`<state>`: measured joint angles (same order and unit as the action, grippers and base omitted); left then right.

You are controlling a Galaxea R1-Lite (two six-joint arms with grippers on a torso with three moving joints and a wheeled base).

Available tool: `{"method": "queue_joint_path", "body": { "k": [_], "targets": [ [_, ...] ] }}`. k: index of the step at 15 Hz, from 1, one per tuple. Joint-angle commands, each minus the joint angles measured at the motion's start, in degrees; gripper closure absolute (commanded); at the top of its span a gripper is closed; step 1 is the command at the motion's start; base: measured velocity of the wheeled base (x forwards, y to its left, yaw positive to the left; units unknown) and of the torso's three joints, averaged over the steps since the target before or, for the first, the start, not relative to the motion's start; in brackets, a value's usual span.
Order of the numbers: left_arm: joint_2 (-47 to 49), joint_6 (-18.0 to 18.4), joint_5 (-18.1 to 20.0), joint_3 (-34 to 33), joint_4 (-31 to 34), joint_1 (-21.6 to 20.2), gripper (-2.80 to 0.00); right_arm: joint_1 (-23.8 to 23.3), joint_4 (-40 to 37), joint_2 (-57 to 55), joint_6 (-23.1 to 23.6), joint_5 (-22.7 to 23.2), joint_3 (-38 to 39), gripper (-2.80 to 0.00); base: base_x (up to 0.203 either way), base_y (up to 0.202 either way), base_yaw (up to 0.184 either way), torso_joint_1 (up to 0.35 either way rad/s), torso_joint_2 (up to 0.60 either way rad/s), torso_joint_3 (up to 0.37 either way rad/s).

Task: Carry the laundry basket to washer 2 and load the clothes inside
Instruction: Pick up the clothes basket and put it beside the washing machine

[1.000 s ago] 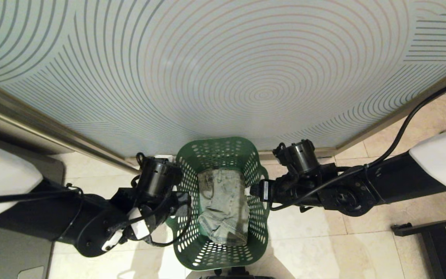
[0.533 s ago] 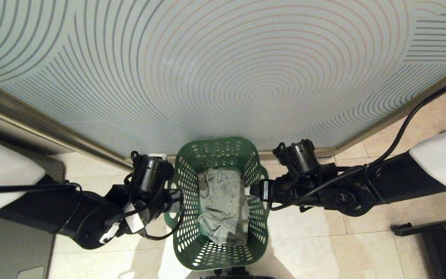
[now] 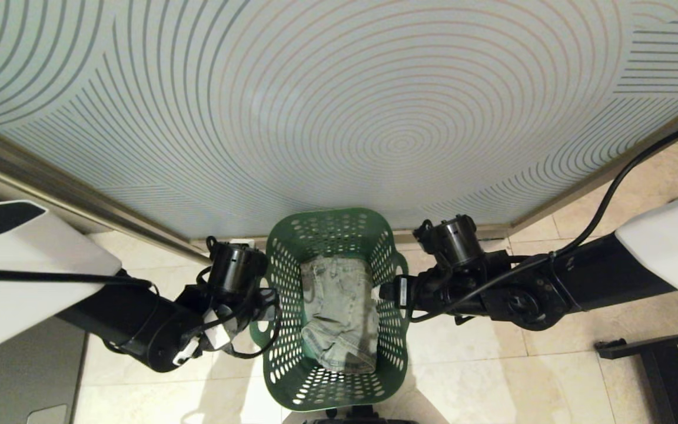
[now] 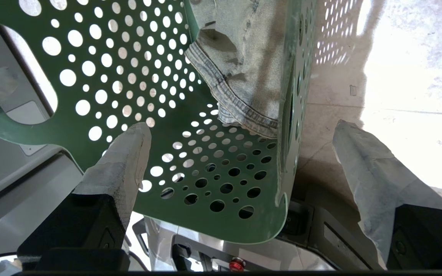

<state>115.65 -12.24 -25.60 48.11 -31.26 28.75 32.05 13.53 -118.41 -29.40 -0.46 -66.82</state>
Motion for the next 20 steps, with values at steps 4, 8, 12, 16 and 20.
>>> {"method": "queue_joint_path", "body": {
  "k": [4, 8, 12, 16, 20],
  "targets": [
    [4.67, 0.02, -0.15, 1.9, -1.7, -0.4, -2.8, 0.03, 0.09, -1.21, -0.22, 0.11, -0.24, -2.8, 0.0, 0.0, 0.0, 0.0, 0.0, 0.0],
    [7.64, 1.06, -0.15, 2.15, -6.91, -1.38, -2.8, 0.03, 0.44, -1.56, -0.13, 0.02, -0.33, -2.8, 0.0, 0.0, 0.0, 0.0, 0.0, 0.0],
    [8.01, 1.6, -0.15, 2.07, -7.24, -1.99, -2.8, 0.03, 1.59, -2.12, 0.05, 0.08, -0.31, -2.8, 0.0, 0.0, 0.0, 0.0, 0.0, 0.0],
    [8.45, 1.6, -0.15, 2.34, -7.33, -2.47, -2.8, -0.05, 2.9, -3.22, -0.02, 0.02, -0.63, -2.8, 0.0, 0.0, 0.0, 0.0, 0.0, 0.0],
    [8.45, 1.78, -0.42, 2.93, -9.35, -2.47, -2.8, -0.14, 4.82, -2.8, 0.38, -0.33, -0.68, -2.8, 0.0, 0.0, 0.0, 0.0, 0.0, 0.0]
  ]
}}
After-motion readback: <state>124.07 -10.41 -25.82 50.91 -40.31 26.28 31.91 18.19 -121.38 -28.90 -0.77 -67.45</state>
